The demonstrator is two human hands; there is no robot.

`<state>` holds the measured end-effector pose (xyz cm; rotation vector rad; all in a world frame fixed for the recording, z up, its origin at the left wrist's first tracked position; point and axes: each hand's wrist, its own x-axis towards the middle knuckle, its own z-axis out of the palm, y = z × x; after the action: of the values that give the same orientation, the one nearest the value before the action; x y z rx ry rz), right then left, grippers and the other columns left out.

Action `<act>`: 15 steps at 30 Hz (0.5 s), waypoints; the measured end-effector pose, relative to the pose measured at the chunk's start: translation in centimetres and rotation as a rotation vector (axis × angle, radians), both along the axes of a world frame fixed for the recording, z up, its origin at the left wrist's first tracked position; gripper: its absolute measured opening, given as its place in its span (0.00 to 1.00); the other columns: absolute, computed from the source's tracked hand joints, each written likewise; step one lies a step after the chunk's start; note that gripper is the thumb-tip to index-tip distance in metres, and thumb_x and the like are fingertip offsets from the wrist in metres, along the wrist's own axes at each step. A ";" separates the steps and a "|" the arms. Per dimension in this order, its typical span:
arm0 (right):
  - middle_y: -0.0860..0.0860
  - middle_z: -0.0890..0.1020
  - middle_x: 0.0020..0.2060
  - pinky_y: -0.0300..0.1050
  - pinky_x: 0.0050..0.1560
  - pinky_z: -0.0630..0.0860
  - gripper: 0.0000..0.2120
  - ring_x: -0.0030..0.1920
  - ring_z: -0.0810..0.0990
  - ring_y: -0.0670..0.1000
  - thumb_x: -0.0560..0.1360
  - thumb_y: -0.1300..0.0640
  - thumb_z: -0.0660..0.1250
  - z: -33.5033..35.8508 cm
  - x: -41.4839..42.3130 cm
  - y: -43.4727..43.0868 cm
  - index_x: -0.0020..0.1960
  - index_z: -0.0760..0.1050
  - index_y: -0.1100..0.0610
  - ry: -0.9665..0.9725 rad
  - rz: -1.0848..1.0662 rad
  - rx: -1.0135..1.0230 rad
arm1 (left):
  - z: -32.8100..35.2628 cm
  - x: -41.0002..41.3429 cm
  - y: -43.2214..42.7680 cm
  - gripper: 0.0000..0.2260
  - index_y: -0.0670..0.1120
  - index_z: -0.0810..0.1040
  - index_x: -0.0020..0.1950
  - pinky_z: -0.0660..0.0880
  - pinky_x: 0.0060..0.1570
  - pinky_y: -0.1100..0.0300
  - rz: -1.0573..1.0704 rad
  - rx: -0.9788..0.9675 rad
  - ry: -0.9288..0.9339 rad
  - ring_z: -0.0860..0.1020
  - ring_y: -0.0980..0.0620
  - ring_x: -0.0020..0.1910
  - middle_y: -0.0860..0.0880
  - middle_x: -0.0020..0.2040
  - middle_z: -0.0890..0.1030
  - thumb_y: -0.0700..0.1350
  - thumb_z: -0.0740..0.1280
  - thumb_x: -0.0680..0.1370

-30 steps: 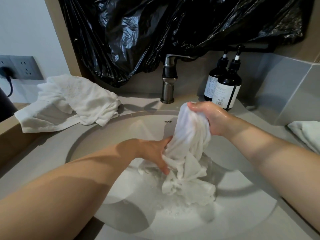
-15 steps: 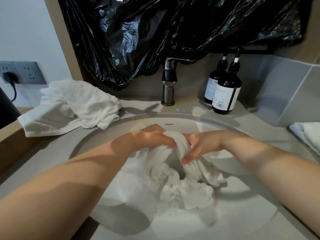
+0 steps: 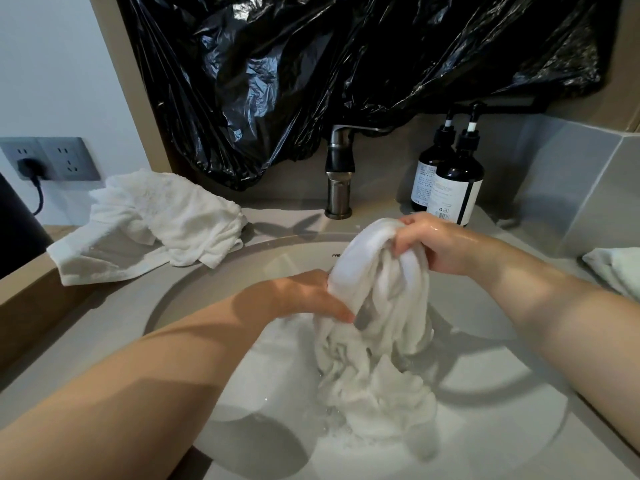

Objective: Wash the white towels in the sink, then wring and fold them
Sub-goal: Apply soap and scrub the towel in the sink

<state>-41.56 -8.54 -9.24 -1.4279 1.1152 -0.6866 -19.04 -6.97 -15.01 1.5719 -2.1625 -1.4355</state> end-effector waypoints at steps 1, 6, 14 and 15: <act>0.59 0.82 0.38 0.46 0.42 0.78 0.20 0.40 0.82 0.57 0.57 0.68 0.64 0.0 -0.3 -0.1 0.48 0.77 0.67 0.080 0.005 0.018 | 0.2 0.3 -0.3 0.25 0.55 0.79 0.58 0.75 0.62 0.45 0.033 -0.061 -0.044 0.80 0.48 0.56 0.51 0.55 0.83 0.59 0.77 0.63; 0.53 0.84 0.45 0.43 0.40 0.81 0.14 0.42 0.85 0.50 0.72 0.65 0.72 -1.2 -1.7 0.4 0.55 0.75 0.58 0.727 0.335 0.155 | 2.1 0.2 -0.4 0.17 0.42 0.81 0.53 0.77 0.52 0.52 0.167 -0.295 0.085 0.81 0.45 0.49 0.43 0.49 0.83 0.46 0.75 0.66; 0.45 0.80 0.41 0.35 0.38 0.72 0.12 0.38 0.78 0.41 0.72 0.57 0.74 -0.9 1.7 1.5 0.53 0.75 0.50 0.477 0.281 -0.180 | 3.4 -1.5 0.1 0.08 0.45 0.81 0.48 0.69 0.28 0.72 0.132 -0.531 0.015 0.77 0.58 0.34 0.54 0.36 0.78 0.40 0.73 0.71; 0.46 0.80 0.40 0.37 0.37 0.71 0.10 0.37 0.77 0.43 0.71 0.55 0.74 -0.9 2.0 1.6 0.50 0.76 0.51 0.536 0.267 -0.188 | 3.4 -1.5 0.2 0.08 0.45 0.81 0.48 0.70 0.31 0.69 0.102 -0.558 -0.065 0.77 0.55 0.37 0.53 0.38 0.79 0.42 0.73 0.70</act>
<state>-39.60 -6.95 -10.09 -1.9500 1.2518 -0.2209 -20.55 -6.77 -11.62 1.4934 -2.2108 -0.6679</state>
